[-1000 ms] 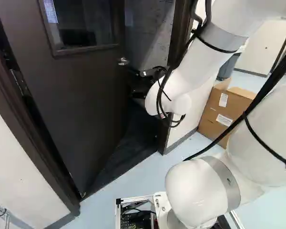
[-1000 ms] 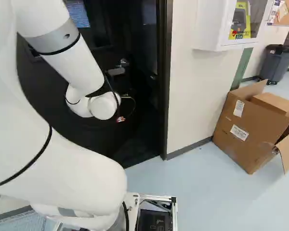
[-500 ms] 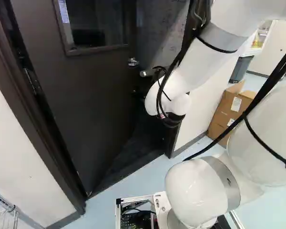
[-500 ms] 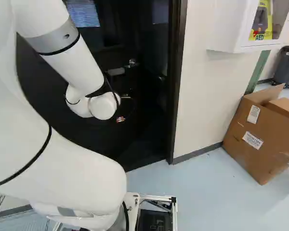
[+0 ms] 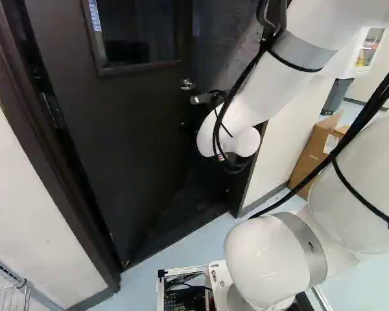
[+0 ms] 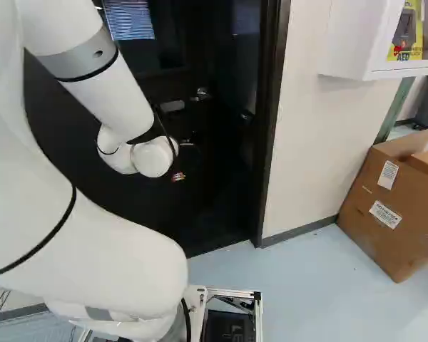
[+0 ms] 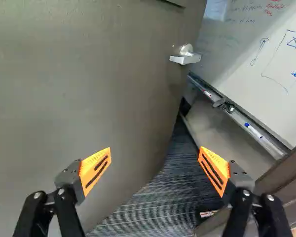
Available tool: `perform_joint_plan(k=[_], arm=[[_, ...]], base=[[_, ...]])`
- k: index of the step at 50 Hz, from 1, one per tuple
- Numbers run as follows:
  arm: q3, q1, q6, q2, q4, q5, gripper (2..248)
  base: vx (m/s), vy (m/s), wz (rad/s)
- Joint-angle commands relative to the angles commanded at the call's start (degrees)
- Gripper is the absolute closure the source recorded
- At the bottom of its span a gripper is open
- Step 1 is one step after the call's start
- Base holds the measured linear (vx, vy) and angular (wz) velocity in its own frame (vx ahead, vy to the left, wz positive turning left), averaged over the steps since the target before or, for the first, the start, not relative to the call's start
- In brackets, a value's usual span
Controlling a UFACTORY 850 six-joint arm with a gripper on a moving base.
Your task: Open the door and move inside
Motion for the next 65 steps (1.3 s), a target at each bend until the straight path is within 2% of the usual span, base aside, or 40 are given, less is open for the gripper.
perform_joint_plan(k=[65], arm=[[0.0,0.0,0.0,0.0,0.0,0.0,3]], base=[[0.058,0.042,0.033]])
